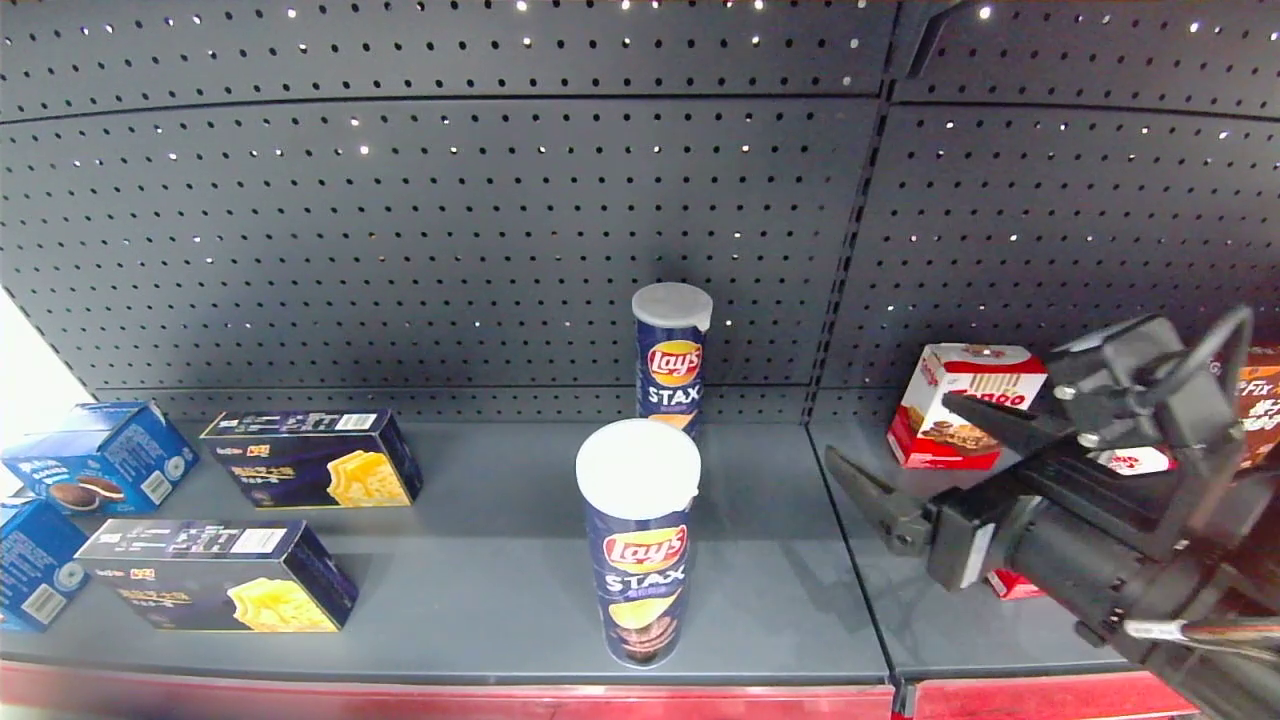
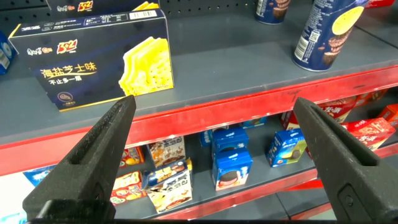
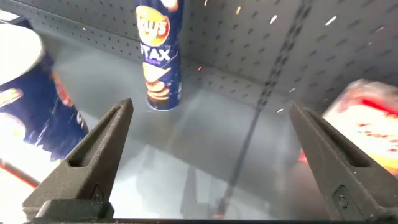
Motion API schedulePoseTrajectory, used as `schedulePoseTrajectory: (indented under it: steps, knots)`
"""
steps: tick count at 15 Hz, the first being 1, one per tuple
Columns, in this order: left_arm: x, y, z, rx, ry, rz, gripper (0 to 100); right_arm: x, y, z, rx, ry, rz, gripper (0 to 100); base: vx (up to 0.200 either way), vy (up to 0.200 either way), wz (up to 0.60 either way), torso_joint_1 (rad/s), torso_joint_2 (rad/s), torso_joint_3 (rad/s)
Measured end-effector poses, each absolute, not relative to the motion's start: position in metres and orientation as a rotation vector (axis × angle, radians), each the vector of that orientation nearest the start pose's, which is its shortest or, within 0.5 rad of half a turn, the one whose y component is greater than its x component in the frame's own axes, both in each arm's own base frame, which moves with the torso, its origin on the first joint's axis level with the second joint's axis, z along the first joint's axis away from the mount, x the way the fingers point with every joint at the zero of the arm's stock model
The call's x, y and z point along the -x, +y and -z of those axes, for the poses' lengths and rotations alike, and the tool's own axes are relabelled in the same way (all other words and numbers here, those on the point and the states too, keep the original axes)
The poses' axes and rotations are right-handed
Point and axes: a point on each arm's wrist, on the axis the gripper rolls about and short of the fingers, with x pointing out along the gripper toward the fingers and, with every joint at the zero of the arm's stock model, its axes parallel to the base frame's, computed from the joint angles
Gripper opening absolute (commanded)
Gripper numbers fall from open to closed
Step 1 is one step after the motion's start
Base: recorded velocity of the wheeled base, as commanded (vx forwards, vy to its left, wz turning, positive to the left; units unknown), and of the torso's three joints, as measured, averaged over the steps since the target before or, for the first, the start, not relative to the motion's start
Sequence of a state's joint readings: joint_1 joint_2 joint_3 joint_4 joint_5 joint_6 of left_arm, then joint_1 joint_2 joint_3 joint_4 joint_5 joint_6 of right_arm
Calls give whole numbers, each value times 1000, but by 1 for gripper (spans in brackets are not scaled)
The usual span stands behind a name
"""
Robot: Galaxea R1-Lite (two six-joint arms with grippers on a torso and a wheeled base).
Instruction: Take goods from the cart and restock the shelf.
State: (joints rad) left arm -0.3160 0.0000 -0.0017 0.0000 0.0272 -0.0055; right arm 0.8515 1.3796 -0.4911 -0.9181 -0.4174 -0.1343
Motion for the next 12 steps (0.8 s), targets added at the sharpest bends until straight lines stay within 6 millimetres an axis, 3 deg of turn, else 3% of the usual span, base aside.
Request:
schedulePoseTrajectory:
  steps: [4,6,9,12]
  knots:
    - [22,8,-76,6,-1,289,100,-111,102,-221,154,-168,-379,100,0,0,0,0,0,0]
    - [22,8,-76,6,-1,289,100,-90,71,-214,167,-192,-344,100,0,0,0,0,0,0]
    - [22,8,-76,6,-1,288,100,-55,29,-184,176,-204,-270,100,0,0,0,0,0,0]
    - [22,8,-76,6,-1,289,100,-27,7,-149,128,-170,-184,100,0,0,0,0,0,0]
